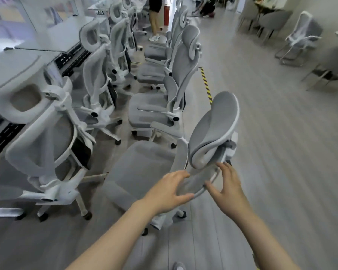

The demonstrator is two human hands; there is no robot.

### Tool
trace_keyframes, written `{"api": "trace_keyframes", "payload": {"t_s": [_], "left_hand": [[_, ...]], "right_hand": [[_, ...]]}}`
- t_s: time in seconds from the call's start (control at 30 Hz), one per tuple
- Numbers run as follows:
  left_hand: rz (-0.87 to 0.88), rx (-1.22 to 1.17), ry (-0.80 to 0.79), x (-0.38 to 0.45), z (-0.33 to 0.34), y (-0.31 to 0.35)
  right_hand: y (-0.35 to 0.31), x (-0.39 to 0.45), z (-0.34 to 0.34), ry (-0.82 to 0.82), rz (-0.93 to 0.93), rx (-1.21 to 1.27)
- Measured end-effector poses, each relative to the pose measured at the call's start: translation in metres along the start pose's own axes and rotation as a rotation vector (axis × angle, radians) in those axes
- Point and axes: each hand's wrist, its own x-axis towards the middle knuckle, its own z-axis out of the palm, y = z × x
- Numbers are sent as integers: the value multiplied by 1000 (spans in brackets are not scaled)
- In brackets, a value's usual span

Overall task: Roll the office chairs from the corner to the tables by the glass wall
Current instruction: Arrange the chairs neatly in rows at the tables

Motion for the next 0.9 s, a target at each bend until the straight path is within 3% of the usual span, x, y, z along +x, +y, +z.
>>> {"api": "trace_keyframes", "payload": {"t_s": [0.23,0.4,0.67,0.9], "left_hand": [[-58,-35,-31,30,46,21],[-105,-56,107,38,64,19],[-126,-88,165,54,62,24],[-143,-165,255,77,66,33]], "right_hand": [[43,46,-22,-77,-55,0],[55,69,-14,-238,-148,-110],[53,96,-14,-290,-131,-155],[48,130,-3,-219,-161,-203]]}}
